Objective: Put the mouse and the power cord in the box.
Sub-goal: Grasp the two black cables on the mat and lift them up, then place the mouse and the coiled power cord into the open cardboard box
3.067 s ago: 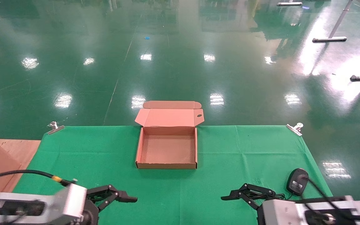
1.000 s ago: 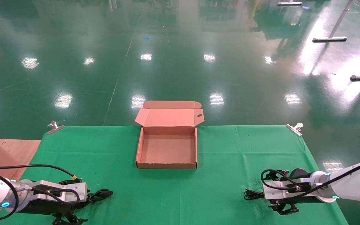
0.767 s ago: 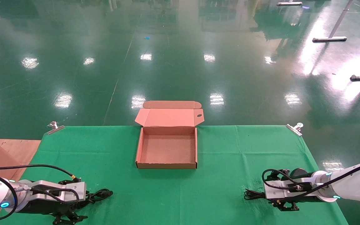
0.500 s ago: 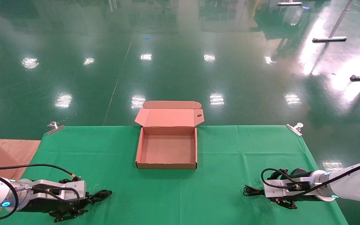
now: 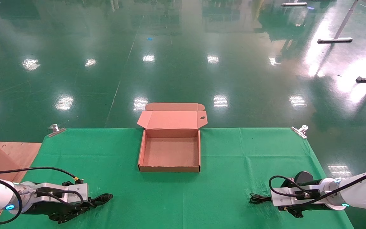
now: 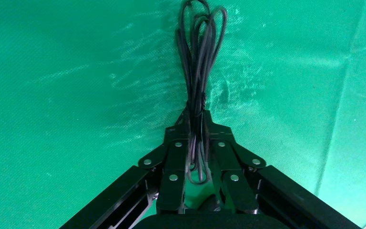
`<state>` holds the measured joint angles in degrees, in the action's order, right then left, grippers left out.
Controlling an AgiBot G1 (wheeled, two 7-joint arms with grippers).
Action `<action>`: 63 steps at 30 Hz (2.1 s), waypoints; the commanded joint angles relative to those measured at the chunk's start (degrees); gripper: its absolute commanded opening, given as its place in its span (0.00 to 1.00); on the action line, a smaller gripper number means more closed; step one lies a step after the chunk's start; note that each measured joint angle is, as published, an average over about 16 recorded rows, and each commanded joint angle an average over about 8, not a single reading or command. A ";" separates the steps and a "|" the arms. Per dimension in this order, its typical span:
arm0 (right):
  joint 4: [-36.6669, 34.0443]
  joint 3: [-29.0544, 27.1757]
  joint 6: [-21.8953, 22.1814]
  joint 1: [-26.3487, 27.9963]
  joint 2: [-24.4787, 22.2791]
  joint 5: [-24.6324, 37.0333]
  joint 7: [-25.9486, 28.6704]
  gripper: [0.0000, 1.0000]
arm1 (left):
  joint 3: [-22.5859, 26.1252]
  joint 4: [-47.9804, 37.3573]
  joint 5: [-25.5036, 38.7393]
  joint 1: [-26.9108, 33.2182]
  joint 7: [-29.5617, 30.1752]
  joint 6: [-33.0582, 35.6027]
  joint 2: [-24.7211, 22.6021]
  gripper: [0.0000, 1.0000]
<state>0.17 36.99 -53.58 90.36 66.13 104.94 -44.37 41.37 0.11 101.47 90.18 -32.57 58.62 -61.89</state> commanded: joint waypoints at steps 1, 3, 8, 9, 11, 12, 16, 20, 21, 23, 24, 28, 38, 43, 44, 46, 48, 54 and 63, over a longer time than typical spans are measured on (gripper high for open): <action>-0.02 -0.06 -0.14 0.03 -0.17 -0.08 -0.07 0.00 | 0.09 -0.02 0.13 -0.19 -0.08 -0.16 -0.12 0.00; 0.00 -0.12 -0.39 0.15 -0.26 -0.17 -0.12 0.00 | 0.06 0.01 0.09 0.00 -0.13 0.16 -0.01 0.00; 0.13 -0.37 -1.76 0.91 -0.60 -0.53 -0.26 0.00 | -0.09 0.32 -0.14 1.51 -0.63 3.34 0.80 0.00; 0.18 -0.45 -2.18 1.16 -0.72 -0.64 -0.29 0.00 | -0.11 0.43 -0.16 1.97 -0.81 4.30 1.00 0.00; 0.28 -0.65 -3.23 1.76 -1.03 -0.93 -0.38 0.00 | -0.10 0.66 -0.16 2.97 -1.19 6.27 1.39 0.00; 0.34 -0.76 -3.82 2.10 -1.21 -1.09 -0.44 0.00 | -0.09 0.78 -0.14 3.49 -1.38 7.19 1.56 0.00; 0.66 -1.31 -6.81 3.78 -2.06 -1.90 -0.75 0.00 | -0.01 1.24 -0.04 5.48 -1.93 9.67 2.00 0.00; 1.18 -2.14 -12.48 6.55 -3.23 -3.14 -1.27 0.00 | -0.02 1.85 -0.06 7.93 -2.21 11.59 2.17 0.00; 1.34 -2.38 -14.31 7.43 -3.56 -3.50 -1.44 0.00 | -0.05 2.06 -0.10 8.67 -2.27 12.08 2.17 0.00; 1.73 -2.81 -17.91 9.34 -4.14 -4.16 -1.77 0.00 | -0.13 2.54 -0.22 10.31 -2.32 13.08 2.12 0.00; 1.92 -3.02 -19.64 10.33 -4.38 -4.48 -1.90 0.00 | -0.18 2.80 -0.30 11.18 -2.33 13.55 2.06 0.00; 2.68 -3.63 -24.40 14.20 -4.71 -5.42 -1.99 0.00 | -0.43 3.88 -0.63 14.74 -2.25 15.11 1.60 0.00; 3.62 -4.85 -28.51 22.33 -0.77 -7.28 1.36 0.00 | -0.73 6.64 -0.98 22.91 -2.36 16.44 -1.81 0.00; 3.23 -5.25 -25.68 25.31 3.48 -7.81 4.35 0.00 | -1.22 7.75 -1.66 25.40 -4.49 15.06 -4.52 0.00; 3.13 -5.21 -24.39 25.77 4.42 -7.71 4.88 0.00 | -1.26 7.80 -1.70 25.65 -5.12 14.55 -5.11 0.00; 2.92 -5.07 -21.11 26.48 6.21 -7.44 5.74 0.00 | -1.32 7.66 -1.77 25.99 -6.37 13.45 -6.19 0.00; 2.77 -4.89 -17.05 26.92 7.87 -7.09 6.37 0.00 | -1.34 7.34 -1.75 26.23 -7.66 12.21 -7.15 0.00; 3.28 -4.51 -6.67 26.47 10.93 -6.48 7.21 0.00 | -1.99 5.57 -2.54 26.53 -10.65 7.97 -8.99 0.00; 4.72 -3.97 -4.52 25.22 11.05 -6.51 8.07 0.00 | -3.51 3.19 -4.50 25.24 -12.79 0.37 -10.71 0.00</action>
<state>4.53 33.00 -58.47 115.90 77.00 98.45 -36.37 37.75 3.66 96.79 114.72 -45.93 59.10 -72.80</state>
